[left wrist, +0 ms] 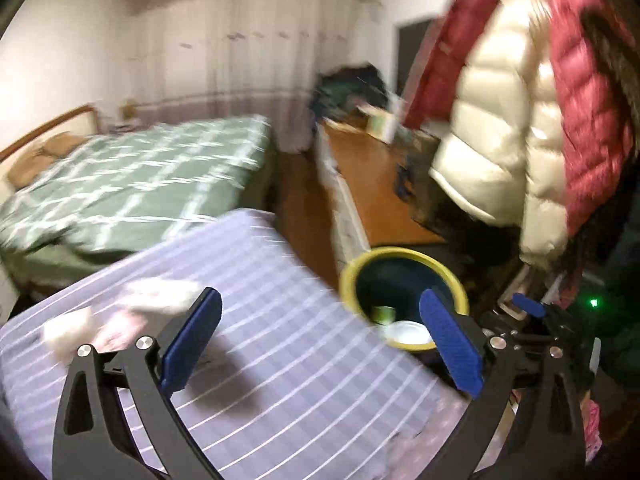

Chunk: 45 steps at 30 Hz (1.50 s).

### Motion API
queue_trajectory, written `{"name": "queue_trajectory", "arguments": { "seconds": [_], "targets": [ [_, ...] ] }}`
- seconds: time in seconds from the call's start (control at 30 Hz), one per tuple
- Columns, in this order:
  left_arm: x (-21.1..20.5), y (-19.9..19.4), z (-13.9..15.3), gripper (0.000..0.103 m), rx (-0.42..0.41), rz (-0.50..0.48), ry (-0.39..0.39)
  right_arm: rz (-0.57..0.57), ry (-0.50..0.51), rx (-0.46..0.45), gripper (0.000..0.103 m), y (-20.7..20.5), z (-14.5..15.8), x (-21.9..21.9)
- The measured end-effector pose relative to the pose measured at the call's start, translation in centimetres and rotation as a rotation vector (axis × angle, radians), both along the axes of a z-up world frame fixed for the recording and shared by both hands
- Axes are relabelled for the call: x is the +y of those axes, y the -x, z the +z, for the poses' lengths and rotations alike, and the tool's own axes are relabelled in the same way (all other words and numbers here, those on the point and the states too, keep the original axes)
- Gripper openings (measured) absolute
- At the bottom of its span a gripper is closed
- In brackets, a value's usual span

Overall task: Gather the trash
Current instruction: 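Move both tools back over the table, then grasp the tall green-and-white carton with the right tool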

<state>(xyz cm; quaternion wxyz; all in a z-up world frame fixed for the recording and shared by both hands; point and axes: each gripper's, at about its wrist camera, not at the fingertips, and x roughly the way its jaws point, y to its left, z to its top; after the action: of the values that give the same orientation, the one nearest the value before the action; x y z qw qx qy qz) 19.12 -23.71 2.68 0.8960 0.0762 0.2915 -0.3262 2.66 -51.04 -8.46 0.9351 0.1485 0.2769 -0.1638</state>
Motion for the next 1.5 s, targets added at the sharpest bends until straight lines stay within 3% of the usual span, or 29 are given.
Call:
{"name": "queue_trajectory", "arguments": {
  "seconds": [0.13, 0.33, 0.5, 0.63, 0.8, 1.07, 1.27, 1.5],
  "targets": [
    [9.3, 1.0, 0.4, 0.098, -0.089, 0.21, 0.009, 0.079, 0.019, 0.013, 0.091, -1.9, 0.5, 3.3],
    [21.7, 0.5, -2.0, 0.098, -0.121, 0.522, 0.025, 0.224, 0.033, 0.023, 0.091, -4.7, 1.4, 9.0],
    [29.6, -0.4, -4.5, 0.098, -0.112, 0.699, 0.087, 0.335, 0.034, 0.03, 0.091, -7.2, 2.0, 13.9],
    [32.8, -0.9, -6.6, 0.098, -0.119, 0.791, 0.126, 0.418, 0.035, 0.034, 0.091, -9.8, 2.4, 17.6],
    [34.0, -1.2, -8.9, 0.098, -0.067, 0.8, 0.147, 0.478, 0.017, 0.028, 0.091, -13.8, 3.2, 20.7],
    [33.0, -1.8, -9.5, 0.098, -0.051, 0.762, 0.16, 0.502, 0.071, 0.048, 0.091, -21.9, 2.7, 23.6],
    [32.2, -2.1, -10.0, 0.098, -0.044, 0.745, 0.141, 0.502, 0.036, 0.034, 0.091, -24.1, 1.6, 23.5],
    [31.5, -1.9, -10.0, 0.098, -0.044, 0.743, 0.117, 0.555, 0.012, 0.024, 0.053, -23.9, 1.7, 23.4]
  ]
}}
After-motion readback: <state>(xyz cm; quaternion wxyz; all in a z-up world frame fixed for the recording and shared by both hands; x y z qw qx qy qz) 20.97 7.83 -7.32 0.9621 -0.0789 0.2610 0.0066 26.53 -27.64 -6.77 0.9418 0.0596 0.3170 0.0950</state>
